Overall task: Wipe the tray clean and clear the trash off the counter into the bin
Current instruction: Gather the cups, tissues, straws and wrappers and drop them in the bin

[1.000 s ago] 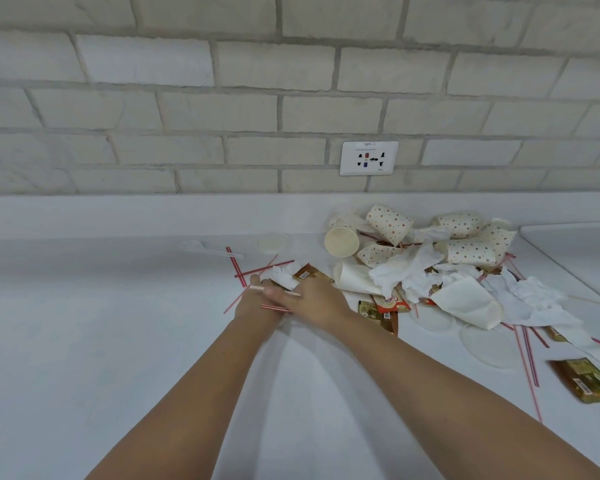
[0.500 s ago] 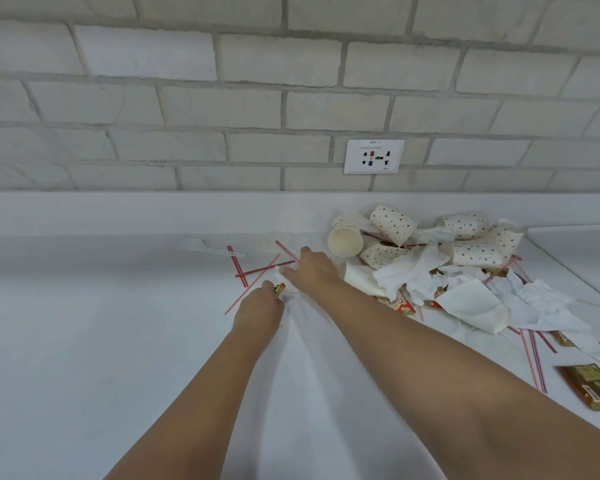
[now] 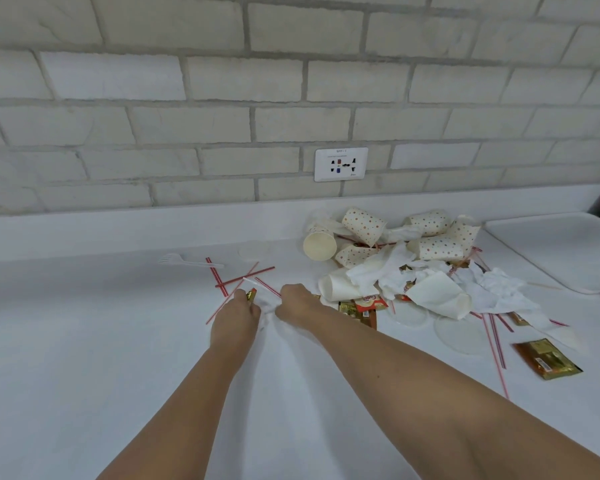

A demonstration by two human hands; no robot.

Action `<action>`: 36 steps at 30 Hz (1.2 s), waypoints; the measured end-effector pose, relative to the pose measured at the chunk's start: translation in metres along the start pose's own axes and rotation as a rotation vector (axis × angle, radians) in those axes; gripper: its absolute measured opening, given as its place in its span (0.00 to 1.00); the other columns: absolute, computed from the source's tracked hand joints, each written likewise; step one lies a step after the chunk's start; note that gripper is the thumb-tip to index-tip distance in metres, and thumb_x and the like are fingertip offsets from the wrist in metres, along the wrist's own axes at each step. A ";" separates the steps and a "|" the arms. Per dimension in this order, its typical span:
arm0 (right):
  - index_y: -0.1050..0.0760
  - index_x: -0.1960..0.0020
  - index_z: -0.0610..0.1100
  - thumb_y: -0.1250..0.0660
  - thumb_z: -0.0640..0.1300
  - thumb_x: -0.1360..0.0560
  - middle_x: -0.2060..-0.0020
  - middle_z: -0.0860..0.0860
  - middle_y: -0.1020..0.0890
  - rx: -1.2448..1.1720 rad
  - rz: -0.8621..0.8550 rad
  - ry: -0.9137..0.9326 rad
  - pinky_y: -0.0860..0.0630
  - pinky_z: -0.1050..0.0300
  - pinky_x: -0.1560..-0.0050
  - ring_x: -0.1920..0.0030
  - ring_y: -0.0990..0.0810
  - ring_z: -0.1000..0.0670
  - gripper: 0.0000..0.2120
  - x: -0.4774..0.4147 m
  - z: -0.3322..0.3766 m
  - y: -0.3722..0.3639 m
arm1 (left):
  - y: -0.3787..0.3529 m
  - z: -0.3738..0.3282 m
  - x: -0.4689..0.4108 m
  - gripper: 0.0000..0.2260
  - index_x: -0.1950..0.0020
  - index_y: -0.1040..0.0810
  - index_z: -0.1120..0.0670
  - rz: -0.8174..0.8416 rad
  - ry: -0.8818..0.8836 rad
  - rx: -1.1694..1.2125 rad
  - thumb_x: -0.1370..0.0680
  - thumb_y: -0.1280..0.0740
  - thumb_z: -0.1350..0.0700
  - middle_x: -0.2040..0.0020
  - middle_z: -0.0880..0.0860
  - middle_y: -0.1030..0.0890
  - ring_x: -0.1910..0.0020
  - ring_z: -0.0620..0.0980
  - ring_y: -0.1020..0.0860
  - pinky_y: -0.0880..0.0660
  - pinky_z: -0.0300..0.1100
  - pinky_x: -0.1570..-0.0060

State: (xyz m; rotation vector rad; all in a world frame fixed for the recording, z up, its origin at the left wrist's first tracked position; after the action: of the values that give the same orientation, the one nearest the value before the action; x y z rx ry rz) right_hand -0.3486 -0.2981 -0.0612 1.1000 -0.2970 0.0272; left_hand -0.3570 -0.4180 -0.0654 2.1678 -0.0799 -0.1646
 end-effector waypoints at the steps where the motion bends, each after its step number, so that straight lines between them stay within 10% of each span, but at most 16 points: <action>1: 0.40 0.67 0.44 0.40 0.37 0.24 0.67 0.51 0.35 -0.053 -0.004 0.019 0.40 0.61 0.72 0.66 0.31 0.50 0.15 0.006 -0.004 0.001 | 0.000 0.000 0.002 0.05 0.55 0.35 0.58 -0.004 0.007 -0.002 0.20 0.46 0.59 0.69 0.49 0.33 0.64 0.52 0.30 0.38 0.42 0.67; 20: 0.34 0.66 0.45 0.34 0.34 0.29 0.74 0.52 0.33 -0.651 -0.266 0.148 0.37 0.64 0.76 0.77 0.35 0.55 0.12 0.153 -0.105 0.113 | -0.005 -0.125 0.076 0.07 0.55 0.34 0.61 -0.069 -0.167 0.329 0.20 0.43 0.59 0.65 0.54 0.28 0.64 0.55 0.29 0.37 0.40 0.71; 36: 0.35 0.68 0.44 0.35 0.32 0.29 0.76 0.50 0.36 -0.709 -0.594 -0.211 0.40 0.63 0.76 0.78 0.38 0.53 0.14 0.394 -0.377 0.181 | -0.161 -0.407 0.286 0.11 0.44 0.28 0.60 0.377 -0.637 0.484 0.20 0.40 0.53 0.54 0.54 0.23 0.56 0.51 0.26 0.34 0.41 0.63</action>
State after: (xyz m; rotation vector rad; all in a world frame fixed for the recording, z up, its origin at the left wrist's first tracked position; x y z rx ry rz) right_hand 0.0835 0.0672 0.0376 0.4473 -0.1356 -0.6798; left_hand -0.0145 -0.0295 0.0046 2.4394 -0.9679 -0.6656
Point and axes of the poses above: each hand's wrist, its own x-axis away from the middle knuckle, its own y-axis out of the back of the hand, z = x × y, the point moved 8 cm from there along -x, towards the middle knuckle
